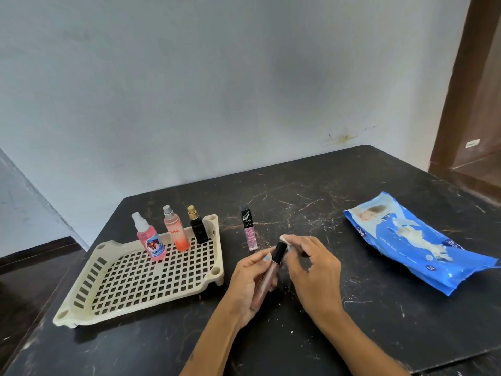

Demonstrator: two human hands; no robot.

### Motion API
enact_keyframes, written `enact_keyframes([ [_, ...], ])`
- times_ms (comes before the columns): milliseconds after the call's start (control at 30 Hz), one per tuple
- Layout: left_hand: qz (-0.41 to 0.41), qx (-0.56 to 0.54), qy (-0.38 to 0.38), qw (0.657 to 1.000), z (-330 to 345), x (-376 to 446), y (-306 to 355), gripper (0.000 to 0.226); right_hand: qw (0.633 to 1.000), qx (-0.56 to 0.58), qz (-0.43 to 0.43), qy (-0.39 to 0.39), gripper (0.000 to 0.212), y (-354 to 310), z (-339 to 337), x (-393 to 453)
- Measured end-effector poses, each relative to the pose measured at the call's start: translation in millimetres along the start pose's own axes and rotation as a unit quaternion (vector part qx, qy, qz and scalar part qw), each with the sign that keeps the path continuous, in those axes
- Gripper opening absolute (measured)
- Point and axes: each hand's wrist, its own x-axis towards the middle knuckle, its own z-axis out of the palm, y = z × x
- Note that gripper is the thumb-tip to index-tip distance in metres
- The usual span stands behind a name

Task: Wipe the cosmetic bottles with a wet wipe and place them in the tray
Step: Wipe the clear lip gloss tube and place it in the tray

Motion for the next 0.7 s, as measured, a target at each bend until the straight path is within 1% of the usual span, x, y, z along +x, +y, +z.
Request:
enact_keyframes([
  [167,-0.008,-0.033,0.023,0.999,-1,2,-2,0.027,0.998,-0.02,-0.055,0.0,0.028,1,3,-4],
  [333,-0.004,-0.07,0.032,0.997,-1,3,-2,0.029,0.993,-0.038,-0.109,-0.015,0.022,1,7,-9],
  [433,-0.008,-0.126,0.045,0.991,-1,6,-1,0.023,0.986,-0.02,-0.158,-0.059,0.018,-3,8,-15],
  [467,-0.011,-0.138,0.042,0.989,-1,7,-1,0.018,0.981,-0.012,-0.175,-0.078,0.016,-6,9,-17],
  [500,-0.015,-0.145,0.038,0.989,-2,7,-2,0.018,0.977,-0.003,-0.19,-0.097,0.015,-8,9,-19],
  [633,-0.007,-0.12,0.056,0.991,-5,5,-3,0.03,0.956,0.012,-0.234,-0.177,0.008,-15,7,-25],
  [700,0.002,-0.126,0.072,0.989,-5,6,-1,0.022,0.949,0.015,-0.242,-0.202,0.007,-17,6,-27],
])
